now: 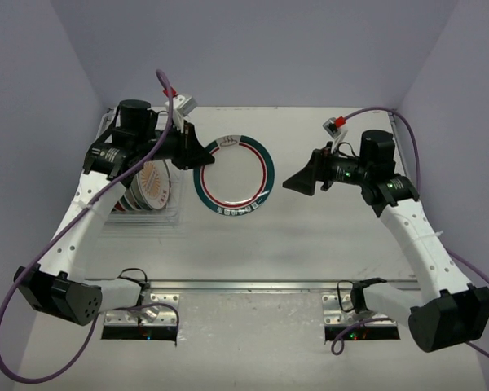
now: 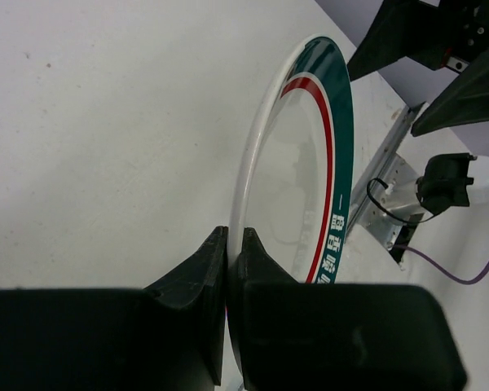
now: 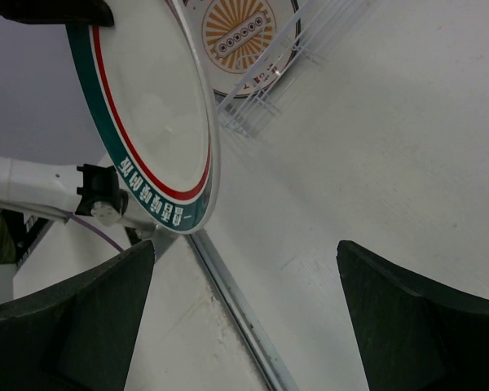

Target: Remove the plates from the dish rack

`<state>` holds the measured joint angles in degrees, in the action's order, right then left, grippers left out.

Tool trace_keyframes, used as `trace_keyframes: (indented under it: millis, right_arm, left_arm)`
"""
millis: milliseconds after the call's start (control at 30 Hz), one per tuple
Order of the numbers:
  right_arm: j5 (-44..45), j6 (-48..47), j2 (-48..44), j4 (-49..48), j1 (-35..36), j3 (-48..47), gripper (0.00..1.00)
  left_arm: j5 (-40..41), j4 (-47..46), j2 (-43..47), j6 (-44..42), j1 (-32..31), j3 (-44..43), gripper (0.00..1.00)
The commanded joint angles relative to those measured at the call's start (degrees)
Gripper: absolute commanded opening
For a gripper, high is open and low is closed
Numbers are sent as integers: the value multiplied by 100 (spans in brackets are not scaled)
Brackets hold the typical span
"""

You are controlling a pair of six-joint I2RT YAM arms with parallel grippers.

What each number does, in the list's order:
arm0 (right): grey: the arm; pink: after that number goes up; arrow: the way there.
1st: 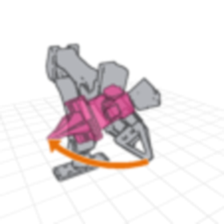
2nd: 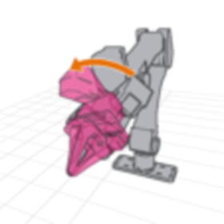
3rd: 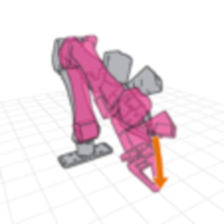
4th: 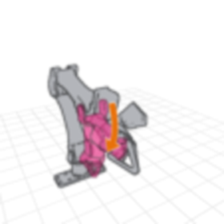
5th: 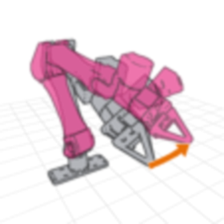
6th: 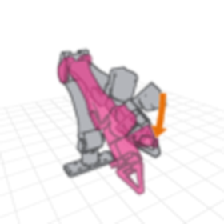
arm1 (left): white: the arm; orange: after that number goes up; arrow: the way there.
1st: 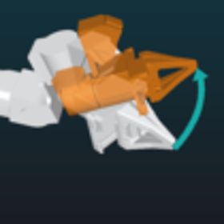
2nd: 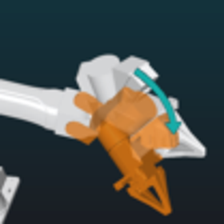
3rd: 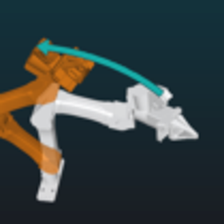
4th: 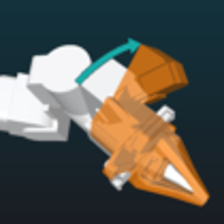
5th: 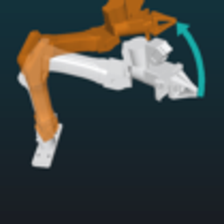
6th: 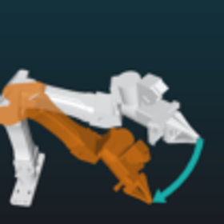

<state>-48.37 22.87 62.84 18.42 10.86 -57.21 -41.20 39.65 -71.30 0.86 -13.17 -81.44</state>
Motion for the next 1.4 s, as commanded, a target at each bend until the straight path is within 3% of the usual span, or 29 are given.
trace_keyframes:
  millis: [0, 233, 400, 633, 700, 833, 933, 1100, 1200, 1367]
  right_arm:
    - [-185, 251, 321, -612, 231, -173, 90]
    - [-220, -6, 856, -453, 717, -157, 81]
    - [-222, 18, 1053, -492, 965, -149, 68]
    - [-290, 272, 1301, -559, 1156, -215, 0]
    - [-252, 375, 1293, -559, 1156, -177, 0]
    - [-48, 544, 1159, -585, 1062, -78, 0]
    - [178, 716, 1093, -690, 648, 87, 0]
    - [575, 1356, 1394, -916, -751, 377, 0]
    - [892, 1837, 2035, -928, -1665, 172, 0]
    - [1453, 2626, 3158, -1025, -2373, -569, 0]
  left_arm:
    - [-670, -502, 55, 38, -33, 33, 0]
    - [-662, -497, -101, -59, -166, 200, 0]
    - [-596, -456, -180, -59, -224, 197, 0]
    - [-359, -452, -229, -195, -248, 190, 1]
    - [-197, -458, -244, -139, -248, 181, 13]
    - [431, -534, -228, 233, -193, 158, 96]
    - [1691, -590, -238, 367, -88, 101, 100]
    - [3554, -547, -452, 694, 352, -236, 100]
    - [3907, -529, -560, 855, 438, -310, 100]
    - [3681, -590, -561, 848, 456, -203, 100]
